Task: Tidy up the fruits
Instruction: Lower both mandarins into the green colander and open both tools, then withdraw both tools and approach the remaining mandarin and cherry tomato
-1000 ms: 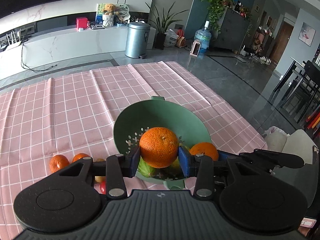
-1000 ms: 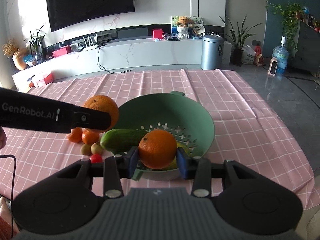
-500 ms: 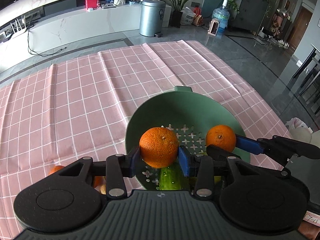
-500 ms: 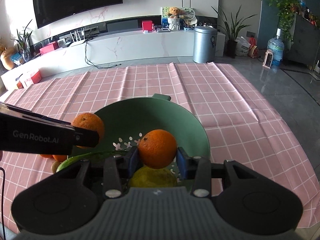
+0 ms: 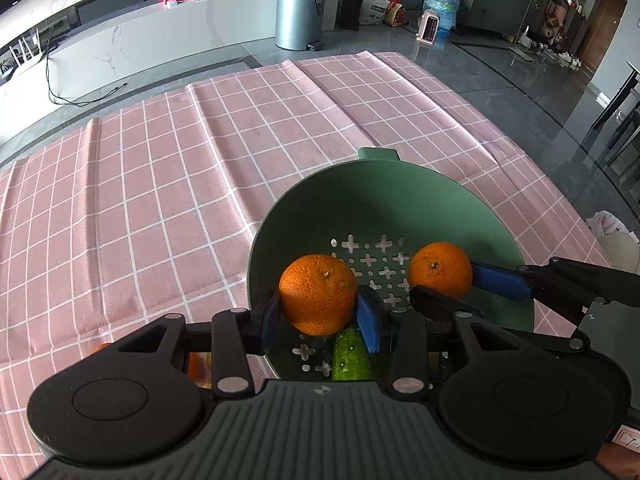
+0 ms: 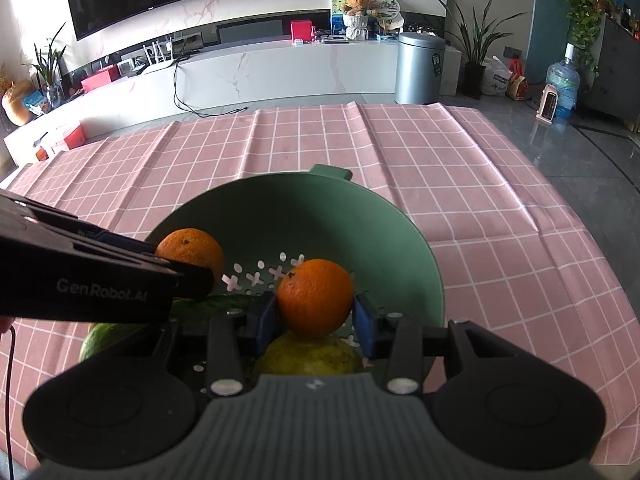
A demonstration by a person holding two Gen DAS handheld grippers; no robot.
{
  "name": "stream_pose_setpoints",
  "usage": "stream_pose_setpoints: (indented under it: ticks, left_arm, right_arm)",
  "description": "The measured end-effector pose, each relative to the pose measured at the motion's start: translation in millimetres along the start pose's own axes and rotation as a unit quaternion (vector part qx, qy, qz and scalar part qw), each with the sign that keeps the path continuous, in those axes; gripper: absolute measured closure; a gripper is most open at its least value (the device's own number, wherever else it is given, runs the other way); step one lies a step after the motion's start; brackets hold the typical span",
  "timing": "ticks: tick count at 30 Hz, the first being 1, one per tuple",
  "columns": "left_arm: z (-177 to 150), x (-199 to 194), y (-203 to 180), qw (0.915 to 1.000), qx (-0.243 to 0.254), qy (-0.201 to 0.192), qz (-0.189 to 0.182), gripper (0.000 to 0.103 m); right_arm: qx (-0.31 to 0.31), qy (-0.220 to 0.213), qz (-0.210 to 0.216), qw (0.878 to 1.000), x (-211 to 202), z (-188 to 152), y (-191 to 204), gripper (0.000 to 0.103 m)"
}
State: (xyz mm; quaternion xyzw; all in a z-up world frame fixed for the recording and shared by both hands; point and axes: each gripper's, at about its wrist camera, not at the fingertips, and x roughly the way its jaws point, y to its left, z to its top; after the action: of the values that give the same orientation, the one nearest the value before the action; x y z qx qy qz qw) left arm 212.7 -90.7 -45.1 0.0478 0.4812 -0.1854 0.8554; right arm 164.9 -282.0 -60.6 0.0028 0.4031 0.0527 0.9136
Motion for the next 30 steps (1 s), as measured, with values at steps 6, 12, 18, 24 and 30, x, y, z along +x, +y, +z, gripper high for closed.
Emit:
stream_pose_setpoints:
  ticks: [6, 12, 18, 24, 30]
  left_arm:
    - [0.0, -1.9, 0.2, 1.0000, 0.000, -0.002, 0.005, 0.054]
    - [-2.5, -14.8, -2.2, 0.9996, 0.010, -0.019, 0.017, 0.047]
    - [-10.4, -51.4, -3.6, 0.9975, 0.017, -0.062, 0.030, 0.046]
    - [-25.5, -95.0, -4.0, 0.9928, 0.033, -0.103, 0.052, 0.044]
    - [-48.4, -125.0, 1.3, 0.9900, 0.041, -0.115, 0.071, 0.044]
  right_arm:
    - [-0.002, -0.001, -0.002, 1.000, -1.9, 1.3, -0.5, 0.064]
    - [-0.003, -0.003, -0.005, 1.000, -10.8, 2.6, 2.3, 0.063]
    - [0.009, -0.038, -0.006, 0.999, -40.1, 1.9, 8.2, 0.052]
    - [0.042, -0.078, 0.004, 0.996, -74.6, -5.7, 18.5, 0.048]
    - [0.057, -0.105, 0.020, 0.993, -103.5, -18.3, 36.5, 0.041]
